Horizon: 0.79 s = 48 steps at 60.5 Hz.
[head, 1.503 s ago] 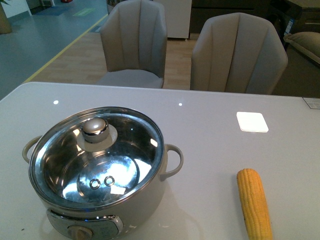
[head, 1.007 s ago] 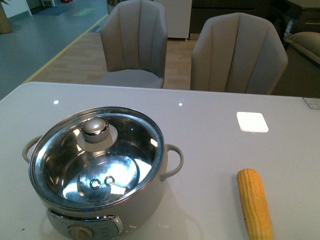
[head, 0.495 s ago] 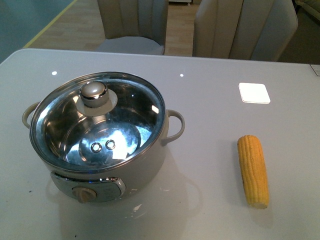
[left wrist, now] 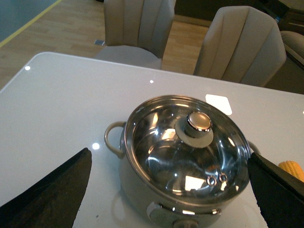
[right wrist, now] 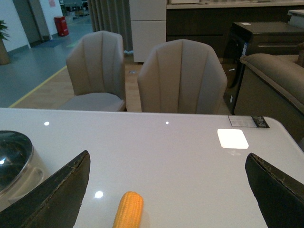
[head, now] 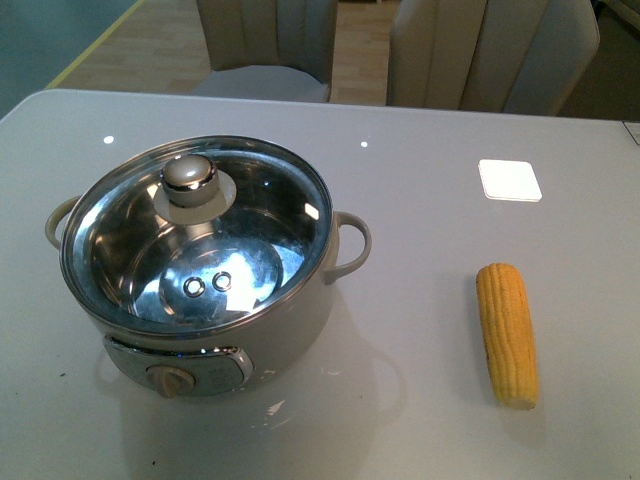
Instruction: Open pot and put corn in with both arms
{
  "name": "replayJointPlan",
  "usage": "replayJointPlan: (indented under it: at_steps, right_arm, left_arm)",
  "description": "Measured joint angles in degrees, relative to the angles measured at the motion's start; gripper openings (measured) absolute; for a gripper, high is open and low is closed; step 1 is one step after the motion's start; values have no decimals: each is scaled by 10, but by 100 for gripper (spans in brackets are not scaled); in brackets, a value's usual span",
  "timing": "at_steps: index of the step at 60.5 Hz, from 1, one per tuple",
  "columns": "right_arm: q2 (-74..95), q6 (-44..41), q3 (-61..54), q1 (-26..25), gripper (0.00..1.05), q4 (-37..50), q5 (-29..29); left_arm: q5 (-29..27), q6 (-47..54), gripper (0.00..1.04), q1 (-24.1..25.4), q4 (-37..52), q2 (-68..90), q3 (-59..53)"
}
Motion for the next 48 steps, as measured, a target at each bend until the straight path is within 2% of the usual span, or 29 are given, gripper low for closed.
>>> replayJointPlan:
  at_steps: [13, 20, 32, 48]
  right_arm:
    - [0, 0, 0, 0, 96, 0, 0]
    - [0, 0, 0, 0, 96, 0, 0]
    - [0, 0, 0, 0, 96, 0, 0]
    - [0, 0, 0, 0, 96, 0, 0]
  left_arm:
    - [8, 24, 98, -29, 312, 322, 39]
    - [-4, 31, 98, -37, 435, 480, 76]
    - [-13, 44, 98, -56, 525, 667, 137]
    - [-26, 56, 98, -82, 563, 833, 229]
